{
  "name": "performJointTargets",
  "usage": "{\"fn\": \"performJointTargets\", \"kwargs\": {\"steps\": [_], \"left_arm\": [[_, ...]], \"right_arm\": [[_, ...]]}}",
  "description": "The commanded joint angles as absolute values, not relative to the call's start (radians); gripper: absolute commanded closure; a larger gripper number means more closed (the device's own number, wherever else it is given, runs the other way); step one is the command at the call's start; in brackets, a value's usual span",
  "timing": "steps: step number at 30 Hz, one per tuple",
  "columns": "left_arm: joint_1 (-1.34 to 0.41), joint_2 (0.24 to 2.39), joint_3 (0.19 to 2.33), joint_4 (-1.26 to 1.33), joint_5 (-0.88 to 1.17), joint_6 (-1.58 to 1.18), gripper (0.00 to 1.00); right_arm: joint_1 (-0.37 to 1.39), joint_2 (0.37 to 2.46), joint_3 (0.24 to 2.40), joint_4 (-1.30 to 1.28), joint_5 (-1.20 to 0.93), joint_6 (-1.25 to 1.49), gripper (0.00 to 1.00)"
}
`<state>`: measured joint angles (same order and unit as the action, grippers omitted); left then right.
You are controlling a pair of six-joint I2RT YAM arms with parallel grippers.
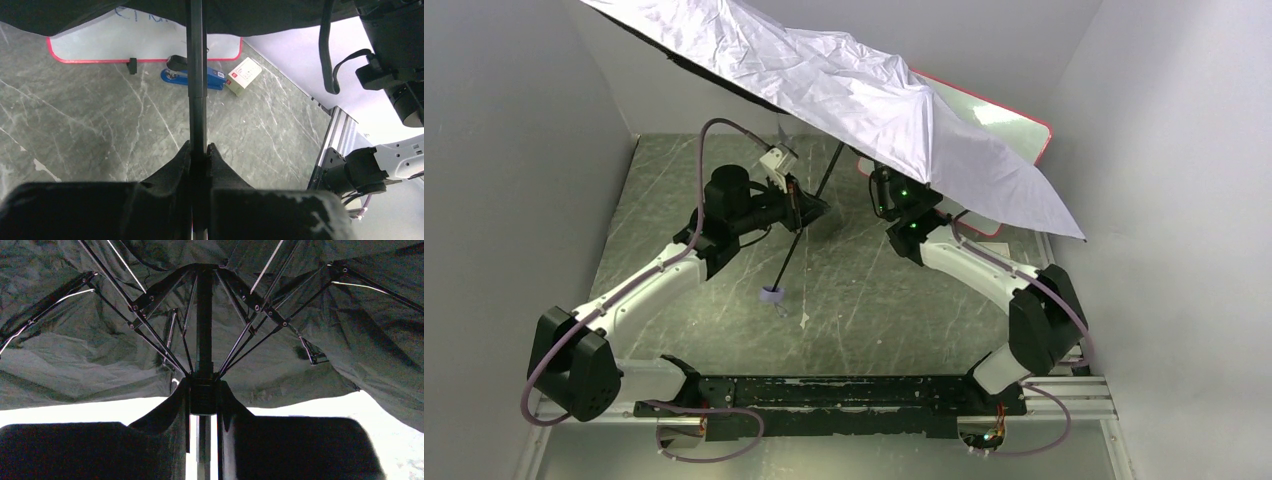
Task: Put away the umbrella
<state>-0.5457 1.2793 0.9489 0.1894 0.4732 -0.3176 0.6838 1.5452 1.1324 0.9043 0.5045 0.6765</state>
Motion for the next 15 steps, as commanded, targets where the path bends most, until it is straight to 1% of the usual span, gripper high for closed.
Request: {"fn": "performJointTargets", "kwargs": {"steps": [1,5,9,12,15], "left_arm": [[-0.558,1.278,0.973,0.208,0.518,-0.283,0.95],[-0.558,1.276,0.974,0.202,0.503,-0.289,0.95],[-0.559,1.271,0.975,0.191,0.49,-0.289,0.95],[-0.56,1.271,0.978,0.188,0.488,-0.287,0.95],[-0.561,1.27,0.977,0.188,0.486,-0.288,0.95]], "right_arm": [[0.709,1.464,1.057,0.829,0.473,0.708,1.0],[0.827,1.454,0.905,0.789,0.489,0.743,1.0],[0.908,1.452,0.76,0.802,0.495,0.87,1.0],[0.924,1.446,0.724,0.802,0.522,0.884,1.0],[0.925,1.437,0.735,0.792,0.54,0.867,1.0]]}}
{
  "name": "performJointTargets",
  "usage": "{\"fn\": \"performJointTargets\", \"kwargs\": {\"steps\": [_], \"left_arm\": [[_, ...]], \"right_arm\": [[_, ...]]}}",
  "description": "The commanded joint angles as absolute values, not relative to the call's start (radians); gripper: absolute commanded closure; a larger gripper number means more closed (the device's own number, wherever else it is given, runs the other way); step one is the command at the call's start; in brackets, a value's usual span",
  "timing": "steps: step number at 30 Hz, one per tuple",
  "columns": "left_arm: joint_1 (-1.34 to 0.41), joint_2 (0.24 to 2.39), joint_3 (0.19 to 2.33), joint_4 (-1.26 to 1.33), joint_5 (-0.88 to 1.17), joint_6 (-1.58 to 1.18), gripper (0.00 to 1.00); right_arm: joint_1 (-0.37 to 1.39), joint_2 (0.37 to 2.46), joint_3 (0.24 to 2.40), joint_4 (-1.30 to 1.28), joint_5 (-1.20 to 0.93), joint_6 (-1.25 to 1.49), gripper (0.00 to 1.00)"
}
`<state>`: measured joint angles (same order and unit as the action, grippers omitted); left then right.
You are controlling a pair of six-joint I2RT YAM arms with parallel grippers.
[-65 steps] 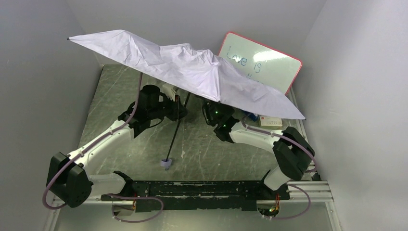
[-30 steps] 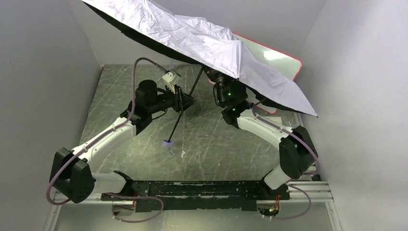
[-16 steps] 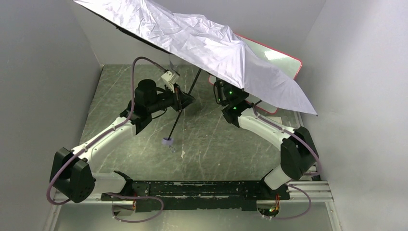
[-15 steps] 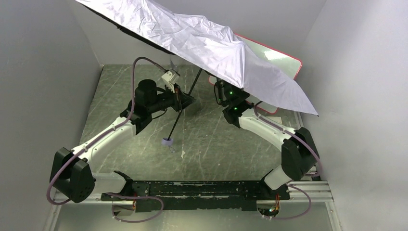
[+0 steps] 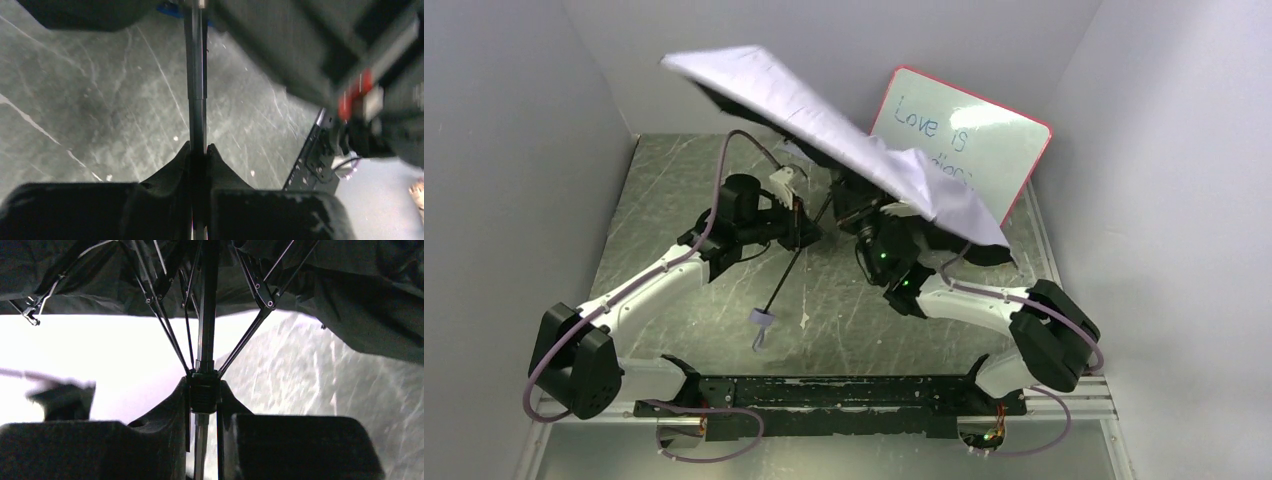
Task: Put away the umbrella
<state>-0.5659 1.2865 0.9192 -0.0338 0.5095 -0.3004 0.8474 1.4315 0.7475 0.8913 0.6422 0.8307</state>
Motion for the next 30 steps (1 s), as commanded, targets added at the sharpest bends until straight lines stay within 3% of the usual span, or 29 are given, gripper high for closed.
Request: {"fn": "performJointTargets", "kwargs": {"steps": [1,20,25,30], "left_arm": [[-0.561,1.27,0.977,0.187,0.486,-0.287,0.95],[-0.563,1.262,0.983,0.176,0.479,-0.27,0.95],[-0.564,1.253,0.983,0.172,0.473,-0.27,0.95],[-0.564,1.246,0.983,0.171,0.471,-0.271,0.95]], "right_arm": [[0.925,1.441,0.747,0.781,0.527,0.866,1.0],[0.869,1.39,0.865,0.704,0.558,0.805,1.0],[0.841,1.365,0.917,0.646,0.539,0.776,0.63],[0.818,1.33,0.893,0.618,0.519,0.778,0.44]]}}
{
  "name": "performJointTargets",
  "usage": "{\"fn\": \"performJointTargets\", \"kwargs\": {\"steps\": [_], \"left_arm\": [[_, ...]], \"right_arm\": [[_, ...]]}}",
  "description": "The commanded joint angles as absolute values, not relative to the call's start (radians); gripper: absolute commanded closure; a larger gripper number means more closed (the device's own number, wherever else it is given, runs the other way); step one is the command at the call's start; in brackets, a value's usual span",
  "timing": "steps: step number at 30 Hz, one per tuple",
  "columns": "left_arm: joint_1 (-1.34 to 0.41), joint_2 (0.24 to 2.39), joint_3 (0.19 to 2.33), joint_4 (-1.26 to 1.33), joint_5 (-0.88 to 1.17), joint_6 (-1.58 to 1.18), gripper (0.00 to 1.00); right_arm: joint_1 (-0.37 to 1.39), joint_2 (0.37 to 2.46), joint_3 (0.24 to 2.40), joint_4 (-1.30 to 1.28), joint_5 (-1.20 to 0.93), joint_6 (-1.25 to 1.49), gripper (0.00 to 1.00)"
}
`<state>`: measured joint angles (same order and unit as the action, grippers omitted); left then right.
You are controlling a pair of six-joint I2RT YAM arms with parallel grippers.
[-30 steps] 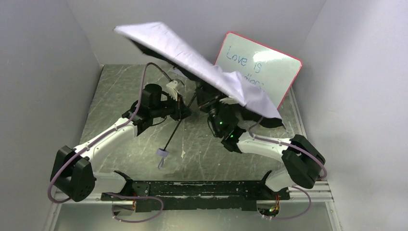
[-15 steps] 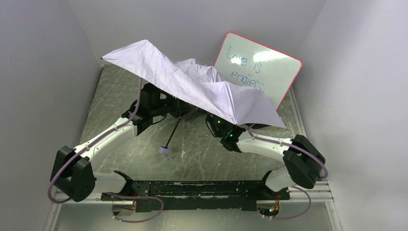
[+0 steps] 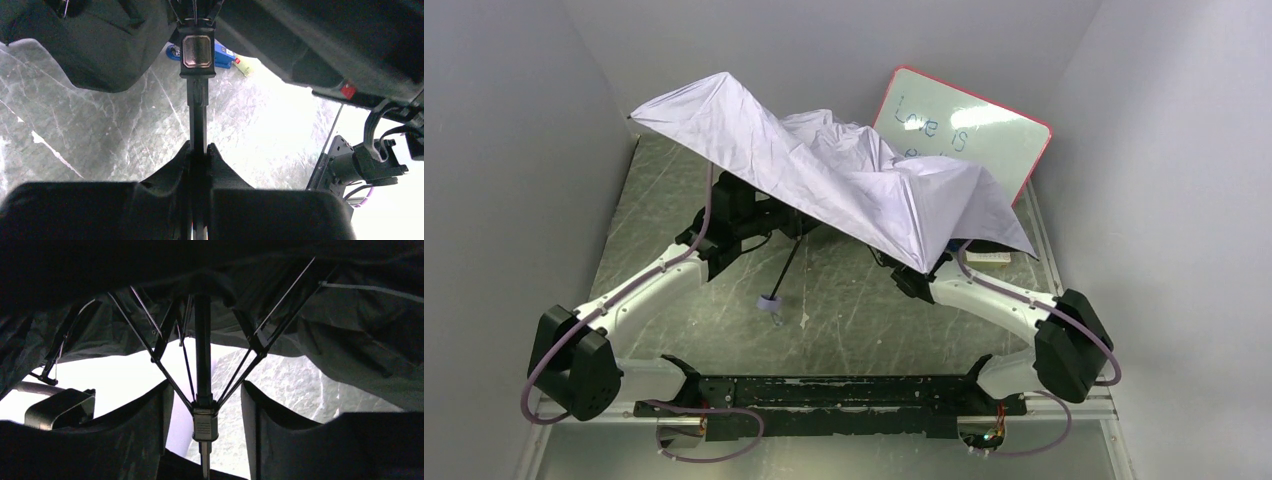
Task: Put away the umbrella
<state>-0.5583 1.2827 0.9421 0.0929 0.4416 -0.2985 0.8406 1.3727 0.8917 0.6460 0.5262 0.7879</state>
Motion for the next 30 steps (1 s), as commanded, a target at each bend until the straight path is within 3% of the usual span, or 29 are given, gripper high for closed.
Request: {"fn": "performJointTargets", "kwargs": {"steps": [1,10,21,25,30], "left_arm": [[-0.564,1.246,0.983,0.172,0.471,-0.272,0.95],[-0.564,1.247,0.982,0.177,0.474,-0.275,0.95],[-0.569,1.25,0.98,0.181,0.481,-0.278,0.95],[-0.57,1.247,0.98,0.177,0.476,-0.273,0.95],[-0.571,1.249,0.981,0.176,0.473,-0.273,0.95]], "right_arm": [[0.811,1.324,0.885,0.616,0.511,0.785,0.42],[0.752,1.398,0.968,0.495,0.305,0.849,0.25],[0.743,1.518,1.045,0.537,0.251,0.891,0.24],[0.742,1.553,1.057,0.571,0.26,0.892,0.32],[0.742,1.557,1.043,0.617,0.284,0.874,0.67]]}}
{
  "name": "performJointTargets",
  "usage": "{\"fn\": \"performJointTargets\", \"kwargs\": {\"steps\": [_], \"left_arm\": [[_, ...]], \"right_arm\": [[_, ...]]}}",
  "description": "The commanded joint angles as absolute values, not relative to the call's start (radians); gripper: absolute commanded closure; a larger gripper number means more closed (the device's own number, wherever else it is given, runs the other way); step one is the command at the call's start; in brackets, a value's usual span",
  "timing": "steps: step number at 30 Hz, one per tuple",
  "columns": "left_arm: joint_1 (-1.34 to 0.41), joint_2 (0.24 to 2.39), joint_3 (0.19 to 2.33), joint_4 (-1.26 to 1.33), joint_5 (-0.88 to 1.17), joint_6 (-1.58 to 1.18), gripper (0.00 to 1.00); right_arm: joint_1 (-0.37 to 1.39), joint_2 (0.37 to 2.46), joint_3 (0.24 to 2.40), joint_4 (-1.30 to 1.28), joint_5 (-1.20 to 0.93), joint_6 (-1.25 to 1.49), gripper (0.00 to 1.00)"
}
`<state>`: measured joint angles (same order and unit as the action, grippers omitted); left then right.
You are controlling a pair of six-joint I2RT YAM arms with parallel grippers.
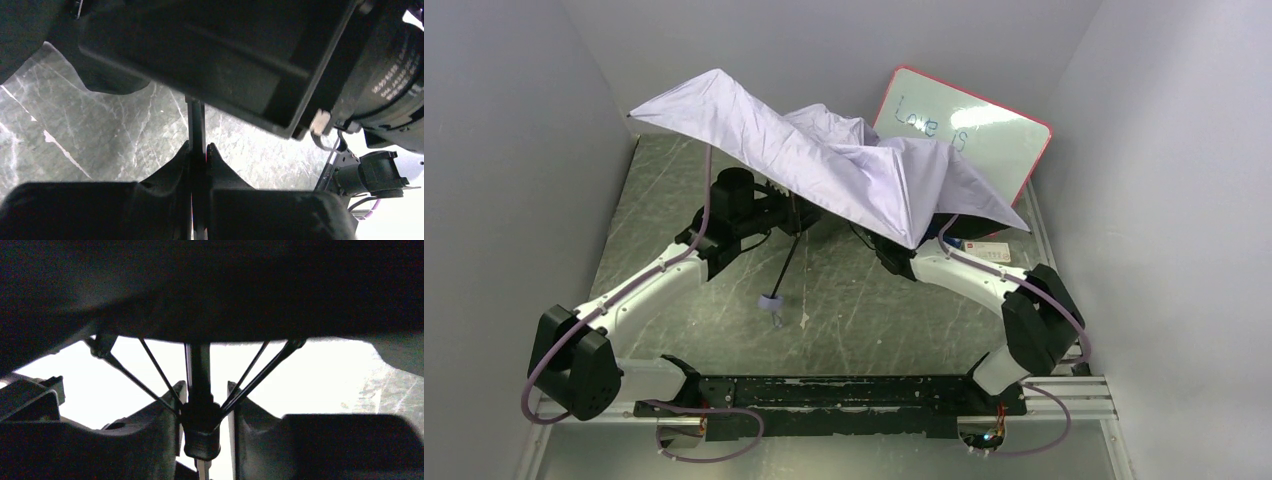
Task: Put away the umbrella
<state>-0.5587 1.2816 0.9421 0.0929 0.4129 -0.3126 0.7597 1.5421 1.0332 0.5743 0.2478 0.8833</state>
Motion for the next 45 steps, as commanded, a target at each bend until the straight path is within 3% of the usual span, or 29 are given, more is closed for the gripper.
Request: {"fn": "performJointTargets", "kwargs": {"steps": [1,4,5,6,10,12,21,30,36,45], "left_arm": [[-0.571,1.249,0.982,0.176,0.47,-0.272,0.95],[-0.571,1.251,0.984,0.169,0.46,-0.269,0.95],[-0.571,1.252,0.985,0.167,0.459,-0.269,0.95],[-0.571,1.252,0.985,0.167,0.459,-0.269,0.95],[-0.571,1.254,0.985,0.166,0.461,-0.27,0.62],[-0.572,1.254,0.984,0.167,0.465,-0.27,0.51],[-0.58,1.262,0.978,0.19,0.506,-0.278,0.39],[-0.589,1.276,0.98,0.213,0.562,-0.279,0.61],[-0.591,1.278,0.981,0.219,0.579,-0.279,0.94],[-0.592,1.26,0.985,0.198,0.521,-0.292,0.95]], "right_arm": [[0.741,1.554,1.035,0.627,0.284,0.876,0.74],[0.739,1.539,1.009,0.651,0.29,0.887,0.97],[0.735,1.532,1.002,0.658,0.298,0.89,1.0],[0.732,1.523,0.997,0.665,0.304,0.892,1.0],[0.701,1.481,1.02,0.665,0.314,0.873,1.0],[0.679,1.459,1.051,0.646,0.321,0.85,1.0],[0.621,1.389,1.18,0.572,0.353,0.718,1.0],[0.583,1.391,1.247,0.577,0.327,0.657,1.0],[0.567,1.413,1.286,0.561,0.262,0.634,1.0],[0.593,1.436,1.257,0.496,0.107,0.655,1.0]]}}
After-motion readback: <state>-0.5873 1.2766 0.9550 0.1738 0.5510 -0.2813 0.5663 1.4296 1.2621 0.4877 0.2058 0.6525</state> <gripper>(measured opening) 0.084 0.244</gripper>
